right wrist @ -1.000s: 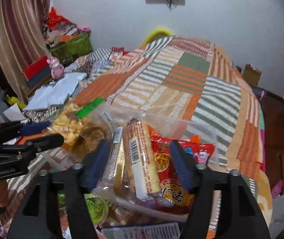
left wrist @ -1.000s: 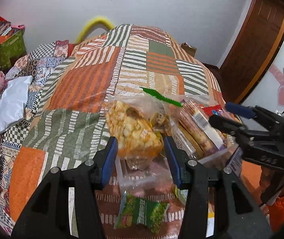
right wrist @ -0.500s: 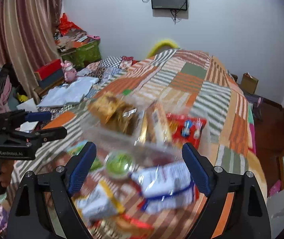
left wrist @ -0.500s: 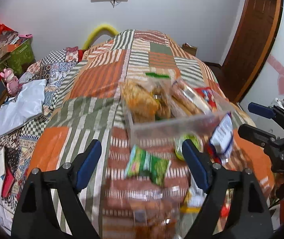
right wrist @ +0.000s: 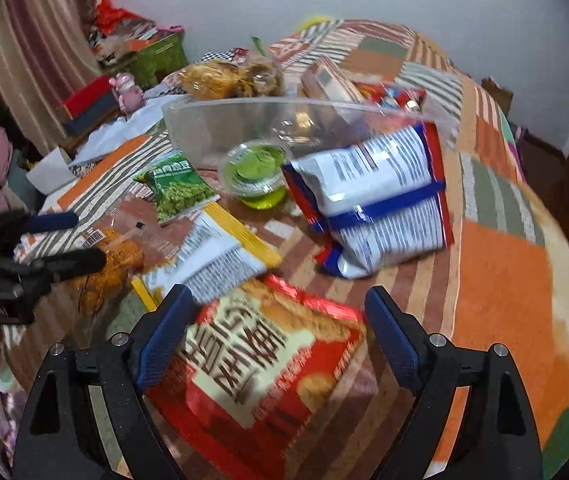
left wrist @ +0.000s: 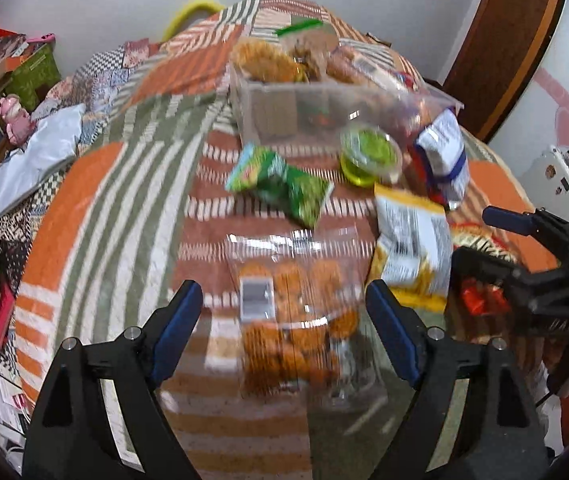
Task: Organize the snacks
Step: 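Grasp the red chip bag with the right gripper while the left grasps the orange cracker pack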
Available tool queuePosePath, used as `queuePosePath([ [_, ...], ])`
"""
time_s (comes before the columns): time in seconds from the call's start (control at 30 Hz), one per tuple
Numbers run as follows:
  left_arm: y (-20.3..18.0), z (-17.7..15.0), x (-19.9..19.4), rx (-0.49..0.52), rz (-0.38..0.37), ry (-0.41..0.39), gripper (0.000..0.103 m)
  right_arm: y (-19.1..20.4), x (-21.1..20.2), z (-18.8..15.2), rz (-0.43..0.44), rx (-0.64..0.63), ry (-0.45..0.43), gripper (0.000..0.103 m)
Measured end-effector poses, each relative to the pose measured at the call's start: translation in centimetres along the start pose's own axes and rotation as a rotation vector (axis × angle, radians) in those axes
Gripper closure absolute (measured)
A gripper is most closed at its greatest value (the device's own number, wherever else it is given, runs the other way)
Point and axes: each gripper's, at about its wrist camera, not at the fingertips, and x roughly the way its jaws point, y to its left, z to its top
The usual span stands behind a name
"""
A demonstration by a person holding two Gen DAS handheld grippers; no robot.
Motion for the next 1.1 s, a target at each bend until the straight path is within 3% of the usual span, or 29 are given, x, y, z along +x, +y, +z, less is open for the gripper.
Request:
queuePosePath([
  [0.17, -0.1, -1.1, 0.1, -0.015, -0.017, -0.008, 0.019, -1.2, -0.3, -1.1, 0.052, 0.054, 0.029, 0.015],
  [0.37, -0.2, -2.1, 0.5, -0.005, -0.040, 0.014, 0.019, -0.5, -0.5, -1.9, 0.029, 0.005, 0.035, 0.016],
  [0.53, -0.6, -2.4, 1.3, 0.009, -0.030, 0.030, 0.025, 0.3, -0.6, -2.0, 0.046, -0.027, 0.015, 0.039],
  [0.87, -0.6, -1.9, 0.7, 0.005, -0.045, 0.012, 0.042, -0.2, -1.5, -1.9, 0.055, 0.002, -0.016, 0.050],
  [1.1, -0.9, -1.6, -2.0, 0.023, -0.040, -0.058, 0.044, -0.5, -3.3, -1.5, 0.040, 0.013, -0.066, 0.051],
])
